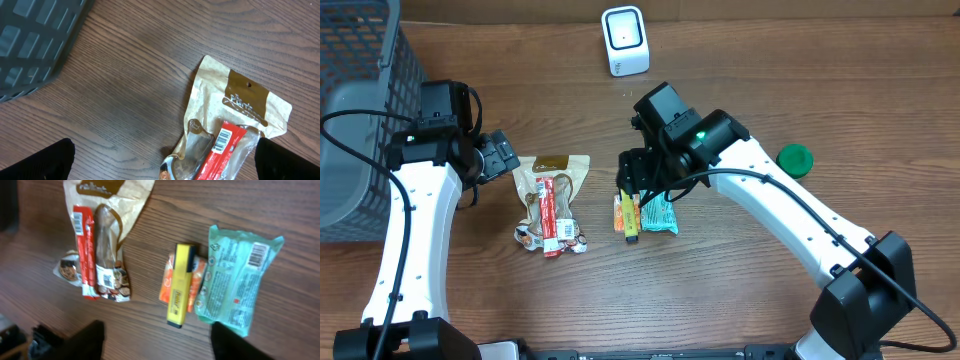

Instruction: Scan the item barcode

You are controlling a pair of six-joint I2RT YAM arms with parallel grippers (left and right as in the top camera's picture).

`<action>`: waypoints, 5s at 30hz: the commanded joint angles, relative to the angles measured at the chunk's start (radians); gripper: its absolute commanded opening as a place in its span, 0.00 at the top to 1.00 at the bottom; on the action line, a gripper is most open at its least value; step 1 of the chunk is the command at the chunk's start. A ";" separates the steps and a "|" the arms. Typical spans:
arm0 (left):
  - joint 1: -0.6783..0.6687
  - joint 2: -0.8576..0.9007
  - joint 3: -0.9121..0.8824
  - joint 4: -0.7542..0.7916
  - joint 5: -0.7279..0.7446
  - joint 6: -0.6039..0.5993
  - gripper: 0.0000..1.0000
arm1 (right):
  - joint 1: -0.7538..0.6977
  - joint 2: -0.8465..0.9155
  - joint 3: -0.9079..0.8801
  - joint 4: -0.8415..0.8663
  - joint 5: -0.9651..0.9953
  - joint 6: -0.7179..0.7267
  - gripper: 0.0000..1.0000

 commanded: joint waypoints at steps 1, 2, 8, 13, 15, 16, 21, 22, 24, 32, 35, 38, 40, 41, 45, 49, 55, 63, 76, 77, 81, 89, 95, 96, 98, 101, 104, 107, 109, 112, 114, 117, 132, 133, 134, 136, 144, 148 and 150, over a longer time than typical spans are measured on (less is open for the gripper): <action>0.002 0.006 -0.004 -0.002 -0.010 0.004 0.00 | -0.026 0.002 -0.021 -0.005 -0.032 0.000 0.39; 0.002 0.006 -0.004 -0.002 -0.010 0.004 0.00 | -0.029 0.002 -0.039 0.000 -0.033 0.003 0.39; 0.002 0.006 -0.004 -0.002 -0.010 0.004 0.00 | -0.032 0.002 -0.220 0.107 -0.119 0.002 0.44; 0.002 0.006 -0.004 -0.002 -0.010 0.004 0.00 | -0.034 0.002 -0.378 0.266 -0.218 0.014 0.53; 0.002 0.006 -0.004 -0.002 -0.010 0.004 0.00 | -0.034 0.002 -0.418 0.315 -0.233 0.023 0.53; 0.002 0.006 -0.004 -0.002 -0.010 0.004 0.00 | -0.034 0.002 -0.432 0.335 -0.240 0.023 0.53; 0.002 0.006 -0.004 -0.002 -0.010 0.004 0.00 | -0.033 0.002 -0.457 0.383 -0.242 0.030 0.53; 0.002 0.006 -0.004 -0.002 -0.010 0.004 0.00 | -0.033 0.002 -0.460 0.392 -0.243 0.030 0.53; 0.002 0.006 -0.004 -0.002 -0.010 0.004 0.00 | -0.033 0.002 -0.475 0.424 -0.265 0.030 0.53; 0.002 0.006 -0.004 -0.002 -0.010 0.004 0.00 | -0.033 0.003 -0.576 0.581 -0.316 0.062 0.55; 0.002 0.006 -0.004 -0.002 -0.010 0.004 0.00 | -0.033 0.003 -0.608 0.639 -0.335 0.086 0.57; 0.002 0.006 -0.004 -0.002 -0.010 0.004 0.00 | -0.033 0.004 -0.623 0.666 -0.336 0.105 0.59; 0.002 0.006 -0.004 -0.002 -0.010 0.004 0.00 | -0.033 0.004 -0.630 0.674 -0.336 0.113 0.60; 0.002 0.006 -0.004 -0.002 -0.010 0.004 0.00 | -0.033 0.004 -0.633 0.681 -0.337 0.114 0.60; 0.002 0.006 -0.004 -0.002 -0.010 0.004 0.00 | -0.033 0.004 -0.634 0.692 -0.336 0.149 0.60; 0.002 0.006 -0.004 -0.002 -0.010 0.004 0.00 | -0.033 0.004 -0.644 0.709 -0.335 0.166 0.60; 0.002 0.006 -0.004 -0.002 -0.010 0.004 0.00 | -0.033 0.004 -0.693 0.790 -0.336 0.211 0.60; 0.002 0.006 -0.004 -0.002 -0.010 0.004 0.00 | -0.014 0.004 -0.702 0.834 -0.333 0.241 0.60; 0.002 0.006 -0.004 -0.002 -0.010 0.004 0.00 | -0.005 0.004 -0.731 0.895 -0.286 0.294 0.60; 0.002 0.006 -0.004 -0.002 -0.010 0.004 0.00 | -0.005 0.004 -0.737 0.907 -0.287 0.301 0.60; 0.002 0.006 -0.004 -0.002 -0.010 0.004 0.00 | 0.011 0.004 -0.738 0.921 -0.286 0.303 0.60; 0.002 0.006 -0.004 -0.001 -0.010 0.004 0.00 | 0.027 0.004 -0.738 0.943 -0.282 0.317 0.61; 0.002 0.006 -0.004 -0.001 -0.010 0.004 0.00 | 0.027 0.004 -0.738 0.942 -0.283 0.358 0.64; 0.002 0.006 -0.004 -0.002 -0.010 0.004 0.00 | 0.027 0.004 -0.738 0.942 -0.282 0.371 0.64; 0.002 0.006 -0.004 -0.002 -0.010 0.004 0.00 | 0.027 0.004 -0.738 0.942 -0.282 0.393 0.63; 0.002 0.006 -0.004 -0.002 -0.010 0.004 0.00 | 0.027 0.004 -0.738 0.941 -0.283 0.409 0.58; 0.002 0.006 -0.004 -0.001 -0.010 0.004 0.00 | 0.027 0.004 -0.738 0.938 -0.281 0.423 0.57; 0.002 0.006 -0.004 -0.002 -0.010 0.004 0.00 | 0.028 0.004 -0.738 0.938 -0.274 0.426 0.57; 0.002 0.006 -0.004 -0.002 -0.010 0.004 0.00 | 0.028 0.004 -0.738 0.938 -0.271 0.426 0.57; 0.002 0.006 -0.004 -0.001 -0.010 0.004 0.00 | 0.028 0.005 -0.738 0.938 -0.271 0.426 0.57; 0.002 0.006 -0.004 -0.002 -0.010 0.004 0.00 | 0.033 0.006 -0.738 0.940 -0.270 0.426 0.57; 0.002 0.006 -0.004 -0.002 -0.010 0.004 0.00 | 0.050 0.006 -0.738 0.951 -0.254 0.430 0.57; 0.002 0.006 -0.004 -0.002 -0.010 0.004 0.00 | 0.066 0.006 -0.738 0.997 -0.173 0.441 0.71; 0.002 0.006 -0.004 -0.001 -0.010 0.004 0.00 | 0.066 0.006 -0.738 0.997 -0.173 0.440 0.72; 0.002 0.006 -0.004 -0.001 -0.010 0.004 0.00 | 0.066 0.006 -0.738 0.998 -0.173 0.440 0.72; 0.002 0.006 -0.004 -0.002 -0.010 0.004 0.00 | 0.066 0.006 -0.738 0.997 -0.168 0.441 0.72; 0.002 0.006 -0.004 -0.002 -0.010 0.004 0.00 | 0.066 0.006 -0.738 0.995 -0.148 0.441 0.95; 0.002 0.006 -0.004 -0.002 -0.010 0.004 0.00 | 0.066 0.005 -0.738 0.995 -0.162 0.413 0.96; 0.002 0.006 -0.004 -0.002 -0.010 0.004 0.00 | 0.066 -0.008 -0.734 0.995 -0.185 0.379 0.96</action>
